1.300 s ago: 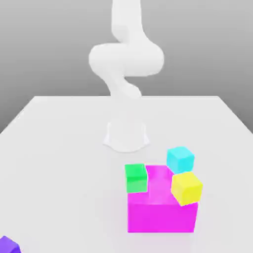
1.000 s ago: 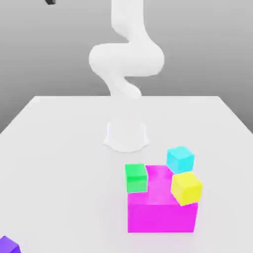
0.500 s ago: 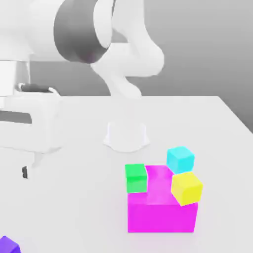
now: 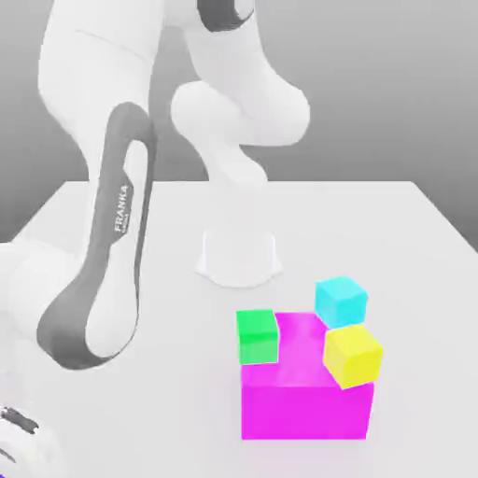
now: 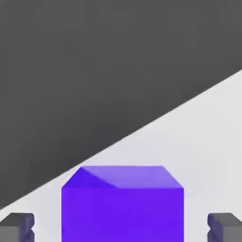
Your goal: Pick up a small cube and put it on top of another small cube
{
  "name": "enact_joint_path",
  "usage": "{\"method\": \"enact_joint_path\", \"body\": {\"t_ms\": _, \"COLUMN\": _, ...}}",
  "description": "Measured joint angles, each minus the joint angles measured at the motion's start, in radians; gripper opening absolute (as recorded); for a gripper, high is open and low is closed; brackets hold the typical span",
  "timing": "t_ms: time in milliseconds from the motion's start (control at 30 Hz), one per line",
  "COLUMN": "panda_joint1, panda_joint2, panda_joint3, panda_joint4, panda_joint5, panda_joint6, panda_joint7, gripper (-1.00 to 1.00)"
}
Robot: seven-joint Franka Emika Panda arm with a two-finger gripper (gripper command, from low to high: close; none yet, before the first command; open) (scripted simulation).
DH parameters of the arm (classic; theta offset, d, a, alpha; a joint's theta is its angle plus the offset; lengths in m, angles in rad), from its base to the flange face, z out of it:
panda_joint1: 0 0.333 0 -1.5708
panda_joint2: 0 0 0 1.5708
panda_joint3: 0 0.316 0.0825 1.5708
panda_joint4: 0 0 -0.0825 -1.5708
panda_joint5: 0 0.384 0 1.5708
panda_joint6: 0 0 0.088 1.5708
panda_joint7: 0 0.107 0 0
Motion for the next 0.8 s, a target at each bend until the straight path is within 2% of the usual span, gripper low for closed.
{"method": "enact_joint_path", "body": {"t_ms": 167, "panda_joint1": 0.002, "panda_joint2": -0.004, "panda_joint3": -0.003, "panda_joint4": -0.001, "panda_joint5": 0.001, "panda_joint6": -0.004, "panda_joint7": -0.001, "gripper": -1.0}}
{"method": "enact_joint_path", "body": {"t_ms": 300, "panda_joint1": 0.034, "panda_joint2": -0.128, "panda_joint3": -0.036, "panda_joint4": -0.034, "panda_joint5": -0.039, "panda_joint6": -0.095, "panda_joint7": 0.023, "gripper": -1.0}}
{"method": "enact_joint_path", "body": {"t_ms": 633, "panda_joint1": 0.249, "panda_joint2": -0.491, "panda_joint3": 0.148, "panda_joint4": -0.263, "panda_joint5": -0.156, "panda_joint6": -0.217, "panda_joint7": -0.117, "gripper": -1.0}}
{"method": "enact_joint_path", "body": {"t_ms": 800, "panda_joint1": 0.424, "panda_joint2": -0.672, "panda_joint3": 0.224, "panda_joint4": -0.381, "panda_joint5": -0.184, "panda_joint6": -0.276, "panda_joint7": -0.215, "gripper": -1.0}}
